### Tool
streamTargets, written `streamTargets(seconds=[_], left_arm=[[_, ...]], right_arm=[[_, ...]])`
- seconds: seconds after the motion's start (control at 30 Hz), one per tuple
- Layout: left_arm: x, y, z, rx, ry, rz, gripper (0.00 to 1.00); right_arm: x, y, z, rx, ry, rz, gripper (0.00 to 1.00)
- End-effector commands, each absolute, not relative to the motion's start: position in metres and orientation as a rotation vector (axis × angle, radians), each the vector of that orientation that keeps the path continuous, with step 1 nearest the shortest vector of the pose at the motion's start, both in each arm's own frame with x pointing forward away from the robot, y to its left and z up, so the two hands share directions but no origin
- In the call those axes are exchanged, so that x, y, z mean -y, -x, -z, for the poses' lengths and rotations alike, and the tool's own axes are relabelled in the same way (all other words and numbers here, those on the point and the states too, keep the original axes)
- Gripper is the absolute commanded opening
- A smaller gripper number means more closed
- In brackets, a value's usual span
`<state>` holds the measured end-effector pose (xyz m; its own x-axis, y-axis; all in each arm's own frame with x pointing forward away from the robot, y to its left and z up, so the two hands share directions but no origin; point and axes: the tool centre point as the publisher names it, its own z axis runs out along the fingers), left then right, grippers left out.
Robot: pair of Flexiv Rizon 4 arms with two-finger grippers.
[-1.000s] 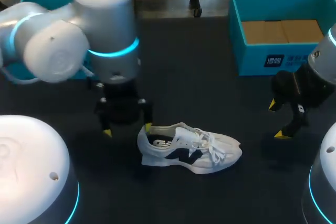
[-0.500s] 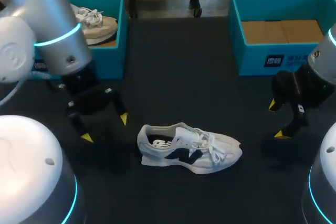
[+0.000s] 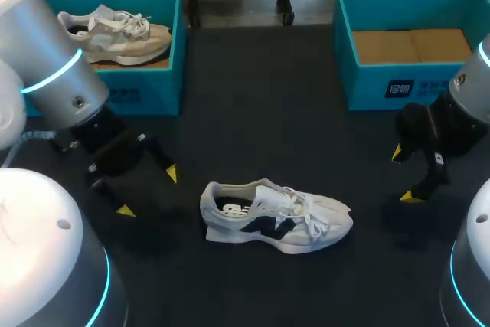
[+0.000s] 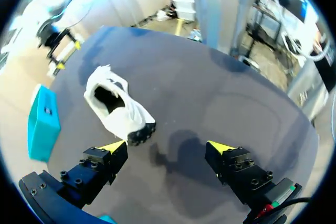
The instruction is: Take the shoe out of the shoebox, open the shoe tongue, remove and reinsert the insole, then place the shoe into the shoebox
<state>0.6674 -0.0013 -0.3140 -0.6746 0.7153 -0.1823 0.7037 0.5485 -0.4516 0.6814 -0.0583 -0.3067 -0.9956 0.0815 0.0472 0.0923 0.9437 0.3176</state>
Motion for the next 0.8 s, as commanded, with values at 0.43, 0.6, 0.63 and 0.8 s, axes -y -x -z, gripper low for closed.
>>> streamTargets(seconds=[0.43, 0.6, 0.63, 0.8], left_arm=[[-0.055, -0.687, 0.36, 2.619, 0.521, -1.646, 1.0], [-0.054, -0.681, 0.36, 2.582, 0.374, -1.727, 1.0], [-0.054, -0.679, 0.359, 2.576, 0.343, -1.737, 1.0], [-0.052, -0.675, 0.361, 2.488, 0.211, -1.771, 1.0]], right_arm=[[0.058, -0.68, 0.307, 3.067, 0.138, 0.501, 1.0], [0.058, -0.68, 0.307, 3.067, 0.138, 0.501, 1.0], [0.058, -0.68, 0.307, 3.067, 0.138, 0.501, 1.0], [0.058, -0.68, 0.307, 3.067, 0.138, 0.501, 1.0]])
